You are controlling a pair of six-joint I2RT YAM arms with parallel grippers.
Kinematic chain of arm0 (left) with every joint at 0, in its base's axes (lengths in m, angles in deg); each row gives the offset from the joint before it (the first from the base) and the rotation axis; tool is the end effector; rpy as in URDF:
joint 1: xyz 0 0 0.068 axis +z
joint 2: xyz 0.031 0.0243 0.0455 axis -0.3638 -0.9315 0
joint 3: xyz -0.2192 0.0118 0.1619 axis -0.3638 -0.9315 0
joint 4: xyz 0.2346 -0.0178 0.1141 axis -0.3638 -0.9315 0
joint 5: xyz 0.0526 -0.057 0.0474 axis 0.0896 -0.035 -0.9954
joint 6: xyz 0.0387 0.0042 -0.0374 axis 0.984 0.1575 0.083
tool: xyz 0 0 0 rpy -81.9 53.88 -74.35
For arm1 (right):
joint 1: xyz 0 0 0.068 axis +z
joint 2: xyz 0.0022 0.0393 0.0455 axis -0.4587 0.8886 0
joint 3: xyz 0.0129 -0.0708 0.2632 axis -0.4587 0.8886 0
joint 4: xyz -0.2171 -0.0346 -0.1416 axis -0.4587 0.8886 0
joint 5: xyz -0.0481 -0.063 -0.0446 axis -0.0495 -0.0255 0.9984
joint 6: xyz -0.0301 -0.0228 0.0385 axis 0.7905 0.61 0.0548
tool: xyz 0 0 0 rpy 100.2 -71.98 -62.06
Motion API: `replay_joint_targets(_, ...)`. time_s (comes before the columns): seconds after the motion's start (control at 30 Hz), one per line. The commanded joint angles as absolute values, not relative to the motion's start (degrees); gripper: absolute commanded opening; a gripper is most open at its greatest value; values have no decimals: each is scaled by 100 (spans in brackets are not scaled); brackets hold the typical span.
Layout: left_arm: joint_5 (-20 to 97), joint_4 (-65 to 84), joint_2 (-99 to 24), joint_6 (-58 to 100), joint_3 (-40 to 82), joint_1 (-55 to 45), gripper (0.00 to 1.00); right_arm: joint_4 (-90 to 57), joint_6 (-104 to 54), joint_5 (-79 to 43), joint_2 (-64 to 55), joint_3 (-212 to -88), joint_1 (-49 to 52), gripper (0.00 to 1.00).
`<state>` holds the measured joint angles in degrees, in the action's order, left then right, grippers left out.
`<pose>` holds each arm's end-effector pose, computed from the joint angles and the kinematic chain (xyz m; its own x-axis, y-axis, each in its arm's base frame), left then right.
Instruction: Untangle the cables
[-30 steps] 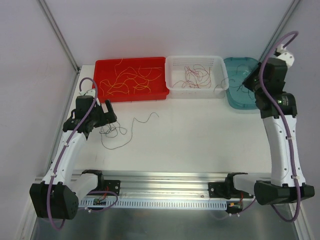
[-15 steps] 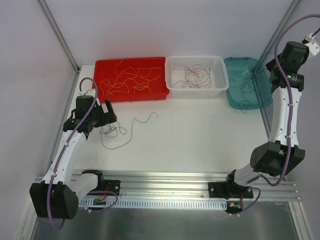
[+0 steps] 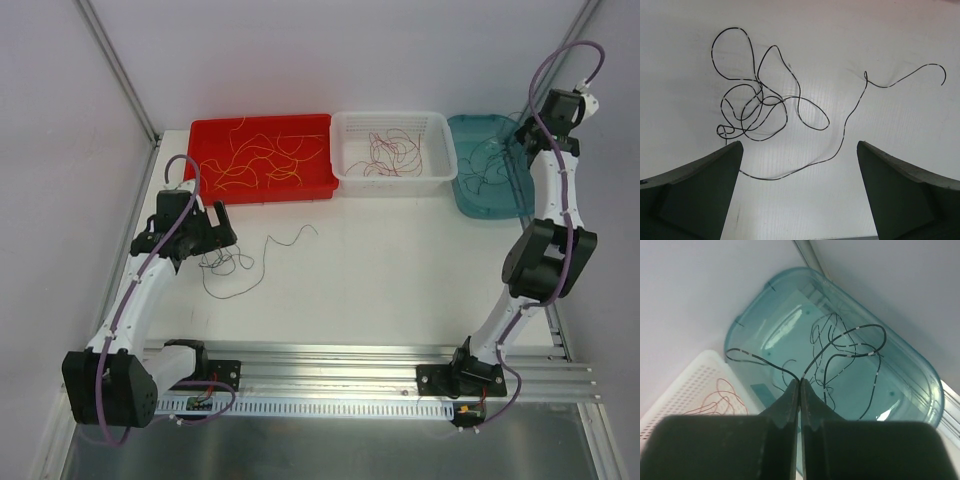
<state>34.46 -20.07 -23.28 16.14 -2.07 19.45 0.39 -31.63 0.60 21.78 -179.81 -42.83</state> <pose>0.2285 -0.0101 0.2811 -0.6391 -0.2693 -0.7205 -0.1021 0.9581 -0.2676 0.4295 -0.1264 0.3832 -0.2076 0.2922 -0.9336 0.4965 0.8538 0.1568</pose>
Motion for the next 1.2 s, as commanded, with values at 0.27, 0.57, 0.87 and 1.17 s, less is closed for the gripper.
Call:
replay_joint_targets(0.27,3717,-1902,-2439,1670,-202,1923,99,39,-3406,-866,3015,-18159,-4339,54)
replay_joint_targets(0.57,4015,-1902,-2562,1609,-175,1923,99,408,-3415,-946,1243,-16772,-4102,90)
replay_joint_targets(0.87,4227,-1928,-3019,1503,-175,1923,98,618,-3555,-1464,-1203,-14100,-3048,97)
replay_joint_targets(1.17,3630,-1990,-3704,1301,-61,1923,91,1067,-3283,-1526,-3049,-12579,-1117,97)
